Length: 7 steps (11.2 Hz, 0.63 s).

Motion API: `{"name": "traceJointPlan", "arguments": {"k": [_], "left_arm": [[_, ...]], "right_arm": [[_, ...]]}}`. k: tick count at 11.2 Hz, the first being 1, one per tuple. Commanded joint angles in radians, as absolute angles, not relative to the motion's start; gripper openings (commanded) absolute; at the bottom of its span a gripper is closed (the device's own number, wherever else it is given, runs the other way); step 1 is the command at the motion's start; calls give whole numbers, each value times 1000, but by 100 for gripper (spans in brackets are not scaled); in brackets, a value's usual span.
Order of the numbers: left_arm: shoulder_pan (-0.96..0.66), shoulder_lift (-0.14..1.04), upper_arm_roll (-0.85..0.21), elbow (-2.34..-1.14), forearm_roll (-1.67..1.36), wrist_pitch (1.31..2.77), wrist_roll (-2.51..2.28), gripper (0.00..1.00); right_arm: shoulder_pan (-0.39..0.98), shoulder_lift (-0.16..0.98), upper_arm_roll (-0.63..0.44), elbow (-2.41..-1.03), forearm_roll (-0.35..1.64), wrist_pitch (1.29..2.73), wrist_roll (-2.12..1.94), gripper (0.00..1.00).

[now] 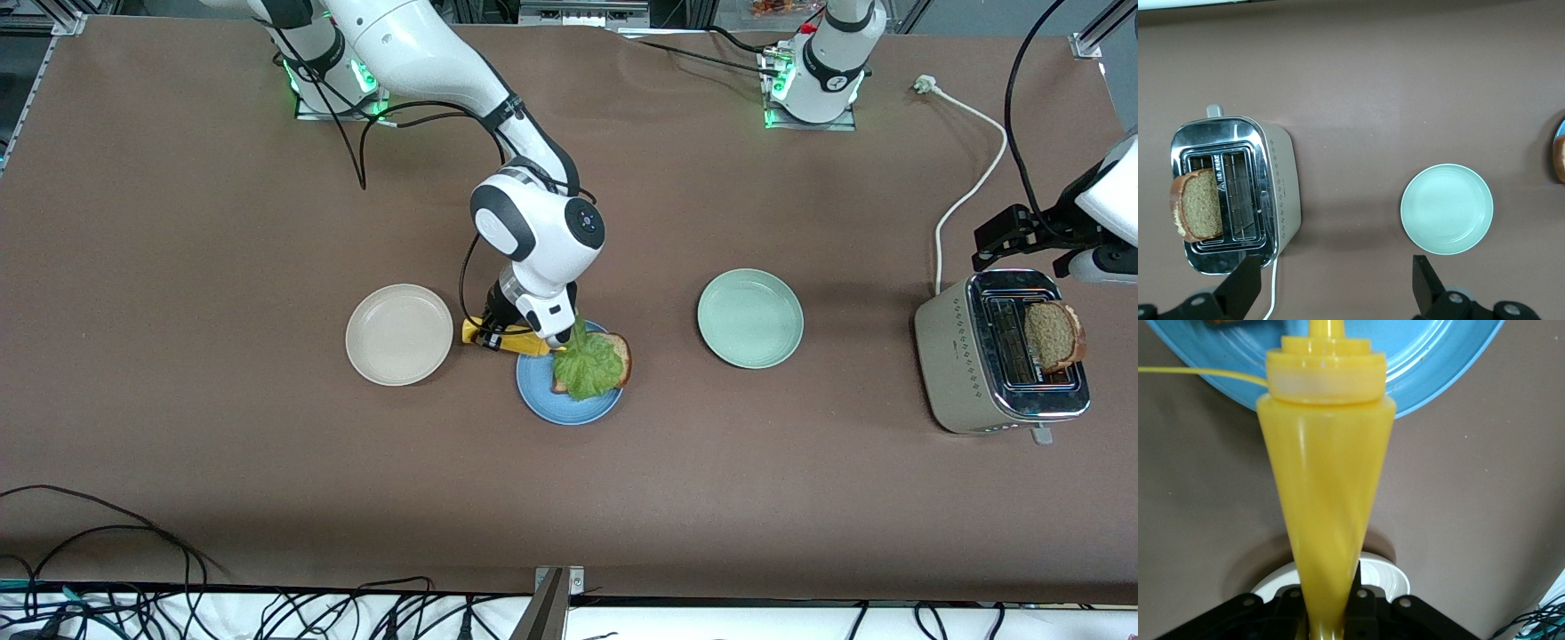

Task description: Make sandwich in blue plate with both arms

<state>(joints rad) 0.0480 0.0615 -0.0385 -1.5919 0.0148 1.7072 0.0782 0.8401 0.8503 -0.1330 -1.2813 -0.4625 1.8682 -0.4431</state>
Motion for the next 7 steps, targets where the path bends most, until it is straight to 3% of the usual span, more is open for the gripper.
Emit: {"name": "traceJointPlan", "arguments": {"k": [1, 7], "left_arm": [[49, 71, -35, -1569, -14, 1701, 94, 100], [49, 72, -35, -1571, -6, 1701, 95, 100]], "right_arm": [[847, 870, -147, -1241, -483, 1842, -437, 0], [764, 861, -140, -1252, -477, 1877, -477, 0]]}}
